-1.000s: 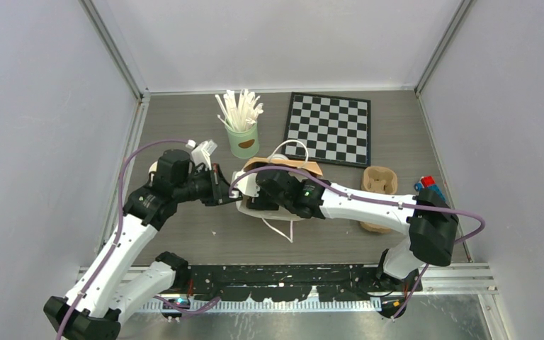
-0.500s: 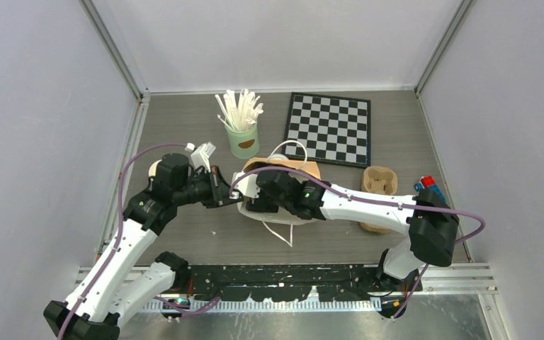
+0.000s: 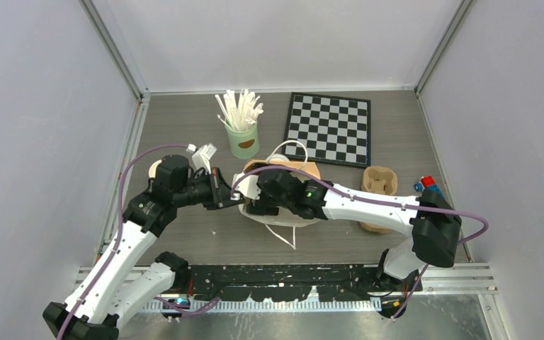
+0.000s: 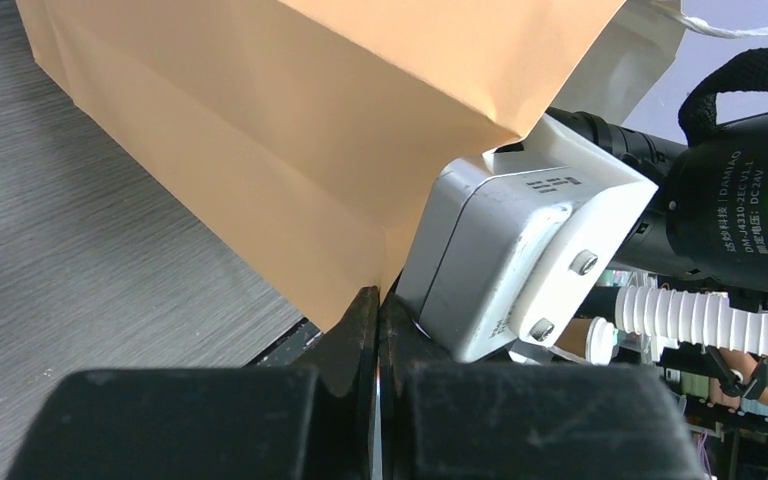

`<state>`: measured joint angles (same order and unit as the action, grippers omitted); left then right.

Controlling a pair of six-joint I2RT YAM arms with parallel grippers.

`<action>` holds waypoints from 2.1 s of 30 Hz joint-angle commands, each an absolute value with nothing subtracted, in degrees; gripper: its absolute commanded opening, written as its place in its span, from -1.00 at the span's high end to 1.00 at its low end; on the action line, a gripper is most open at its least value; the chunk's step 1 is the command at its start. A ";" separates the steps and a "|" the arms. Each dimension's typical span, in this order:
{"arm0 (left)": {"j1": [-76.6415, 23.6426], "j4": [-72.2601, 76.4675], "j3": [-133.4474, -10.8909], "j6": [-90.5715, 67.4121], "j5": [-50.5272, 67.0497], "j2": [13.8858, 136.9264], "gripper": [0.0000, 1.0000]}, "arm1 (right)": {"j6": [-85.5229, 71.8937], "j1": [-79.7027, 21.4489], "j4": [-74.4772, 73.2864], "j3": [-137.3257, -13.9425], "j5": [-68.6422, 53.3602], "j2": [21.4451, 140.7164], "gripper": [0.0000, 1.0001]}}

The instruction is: Pack the takeout coffee

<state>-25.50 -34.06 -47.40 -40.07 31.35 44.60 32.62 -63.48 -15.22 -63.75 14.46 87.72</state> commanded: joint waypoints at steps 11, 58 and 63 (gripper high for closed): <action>-26.19 -32.66 -47.18 -39.38 33.98 43.98 1.00 | 30.61 -63.23 -20.10 -65.66 7.33 80.55 -0.78; -26.19 -31.00 -48.08 -39.73 35.23 46.32 1.00 | 35.08 -56.94 -12.04 -55.63 -3.85 76.40 -0.79; -26.19 -31.09 -48.16 -39.75 35.30 46.48 1.00 | 37.26 -56.90 -15.07 -56.85 -6.19 78.09 -0.81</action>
